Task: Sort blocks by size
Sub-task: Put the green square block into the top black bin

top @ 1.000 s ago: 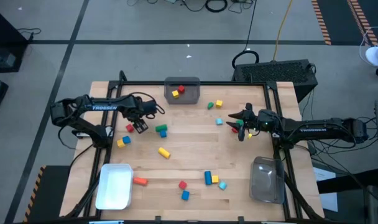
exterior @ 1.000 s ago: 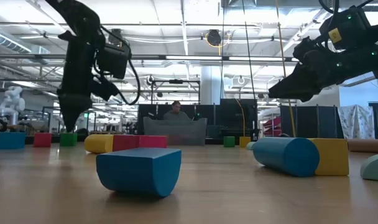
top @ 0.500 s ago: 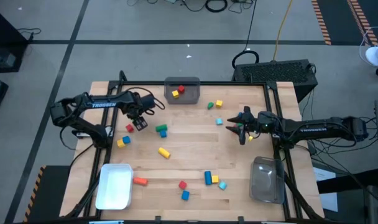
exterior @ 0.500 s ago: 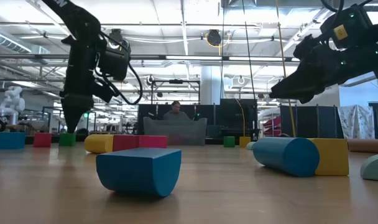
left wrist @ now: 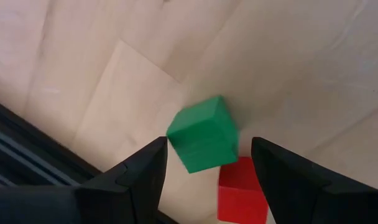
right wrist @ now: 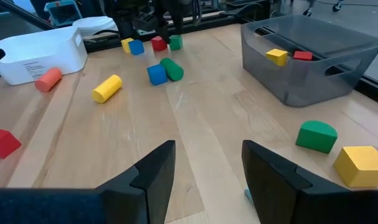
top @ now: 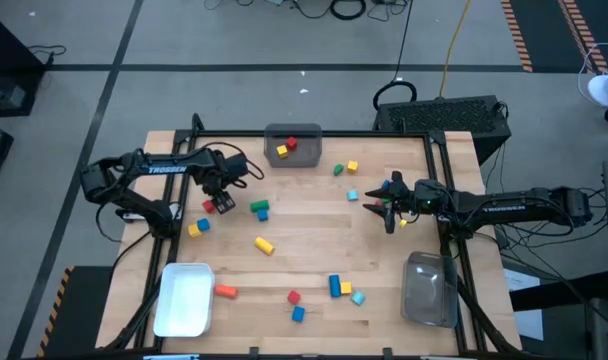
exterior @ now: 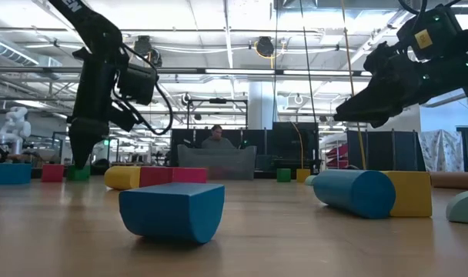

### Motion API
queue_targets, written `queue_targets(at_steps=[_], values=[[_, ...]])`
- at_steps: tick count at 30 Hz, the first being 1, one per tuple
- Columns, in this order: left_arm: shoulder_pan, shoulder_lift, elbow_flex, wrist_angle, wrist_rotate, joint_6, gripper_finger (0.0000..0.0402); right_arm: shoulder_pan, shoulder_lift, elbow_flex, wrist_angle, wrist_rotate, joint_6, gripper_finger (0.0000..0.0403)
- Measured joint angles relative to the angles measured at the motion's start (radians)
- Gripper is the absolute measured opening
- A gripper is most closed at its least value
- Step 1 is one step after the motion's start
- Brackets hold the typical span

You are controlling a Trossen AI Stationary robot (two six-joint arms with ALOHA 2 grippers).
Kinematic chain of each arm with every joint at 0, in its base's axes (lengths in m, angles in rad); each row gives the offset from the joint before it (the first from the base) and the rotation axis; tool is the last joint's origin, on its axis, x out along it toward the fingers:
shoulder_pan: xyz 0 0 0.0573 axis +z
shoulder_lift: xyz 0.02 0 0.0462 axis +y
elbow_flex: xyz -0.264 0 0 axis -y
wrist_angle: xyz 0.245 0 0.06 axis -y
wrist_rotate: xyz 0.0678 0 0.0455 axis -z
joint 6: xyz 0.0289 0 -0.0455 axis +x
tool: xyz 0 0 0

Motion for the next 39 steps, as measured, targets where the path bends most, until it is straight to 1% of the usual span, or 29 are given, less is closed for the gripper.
queue_targets(at_steps=[6,10,12,14,17,20,26,28,30,34,39], values=[[0.000,0.021,0.002,0.000,-0.006,-0.003,0.0235,0.000,0.000,0.000,-0.003,0.000,0.000,0.0176],[0.009,0.042,0.000,0.002,0.005,-0.048,0.0235,0.000,0.000,0.000,-0.005,0.000,0.000,0.0176],[0.024,0.050,0.000,0.006,0.007,-0.096,0.0235,0.000,0.000,0.000,-0.005,0.000,-0.001,0.0176],[0.033,0.057,-0.006,0.036,0.006,-0.135,0.0235,0.000,0.000,0.000,-0.005,0.000,-0.003,0.0176],[0.039,0.057,-0.028,0.091,0.014,-0.149,0.0234,0.000,0.000,0.000,-0.006,0.001,-0.003,0.0176],[0.039,0.056,-0.043,0.113,0.020,-0.150,0.0221,0.000,0.000,0.000,-0.006,0.001,-0.003,0.0176],[0.039,0.056,-0.048,0.095,0.032,-0.152,0.0161,0.000,0.000,0.000,-0.006,0.003,-0.004,0.0176],[0.039,0.056,-0.048,0.095,0.033,-0.151,0.0148,0.000,0.000,0.000,-0.006,0.003,-0.003,0.0176],[0.039,0.056,-0.048,0.095,0.033,-0.151,0.0142,0.000,0.000,0.000,-0.006,0.004,-0.003,0.0176],[0.039,0.056,-0.034,0.098,0.035,-0.151,0.0143,0.000,0.000,0.000,-0.005,0.004,-0.003,0.0176],[0.039,0.056,0.025,0.107,0.034,-0.148,0.0144,0.000,0.000,0.000,0.000,0.005,-0.002,0.0176]])
